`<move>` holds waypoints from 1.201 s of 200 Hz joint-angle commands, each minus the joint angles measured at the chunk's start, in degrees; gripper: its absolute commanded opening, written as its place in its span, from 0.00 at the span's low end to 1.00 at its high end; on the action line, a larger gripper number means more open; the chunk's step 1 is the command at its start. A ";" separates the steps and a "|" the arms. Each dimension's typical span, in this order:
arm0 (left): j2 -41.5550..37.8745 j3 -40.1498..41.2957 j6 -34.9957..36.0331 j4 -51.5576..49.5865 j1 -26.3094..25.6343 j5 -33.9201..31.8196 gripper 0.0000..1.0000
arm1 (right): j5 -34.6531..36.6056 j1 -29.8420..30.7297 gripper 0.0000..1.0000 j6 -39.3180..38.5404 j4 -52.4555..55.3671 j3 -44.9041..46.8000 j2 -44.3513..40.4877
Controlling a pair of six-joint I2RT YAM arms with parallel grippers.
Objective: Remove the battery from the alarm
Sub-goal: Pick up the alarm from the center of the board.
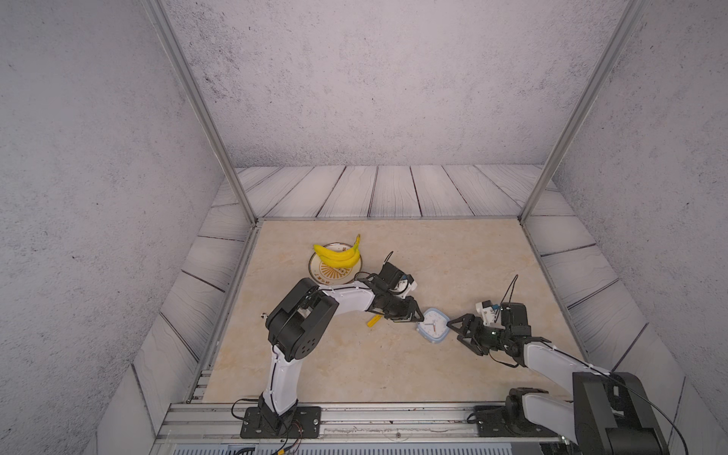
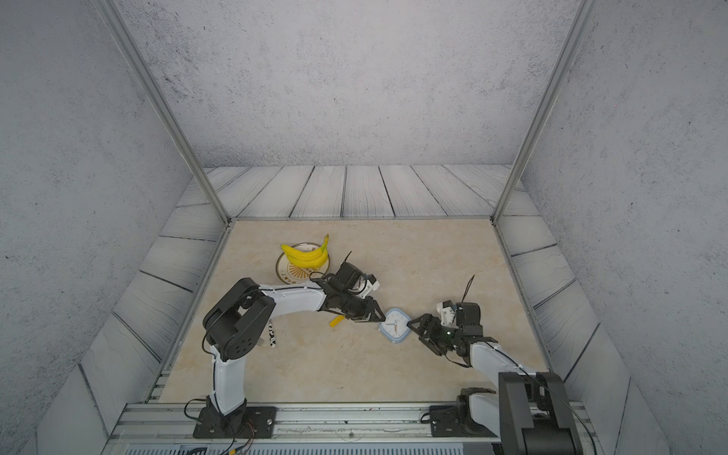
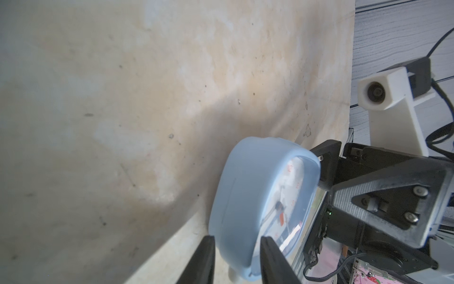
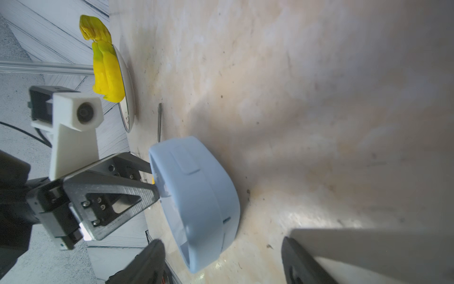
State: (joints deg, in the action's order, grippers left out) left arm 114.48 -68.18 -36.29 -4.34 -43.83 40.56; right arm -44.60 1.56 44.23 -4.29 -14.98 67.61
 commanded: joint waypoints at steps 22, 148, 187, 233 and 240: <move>0.62 2.89 -2.28 2.31 0.32 -1.36 0.35 | -1.02 1.15 0.79 4.25 -7.82 2.54 2.75; 0.79 3.88 -3.61 3.72 0.53 -1.44 0.35 | 5.15 11.05 0.67 12.68 -22.31 2.44 6.31; 0.84 4.06 -4.08 4.22 0.50 -1.58 0.37 | 7.45 12.97 0.58 13.78 -23.86 1.13 6.06; -3.75 6.06 -4.15 4.64 1.43 -3.03 0.49 | 9.33 13.65 0.46 10.12 -16.75 -1.76 3.42; -5.38 7.25 -4.05 4.70 1.89 -3.37 0.52 | 9.73 13.68 0.45 8.84 -14.47 -2.33 2.59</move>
State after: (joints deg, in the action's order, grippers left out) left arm 113.51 -63.83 -40.88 2.02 -42.85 39.11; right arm -36.84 14.85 56.66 -23.68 -14.81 72.75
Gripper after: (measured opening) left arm 0.490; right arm 0.468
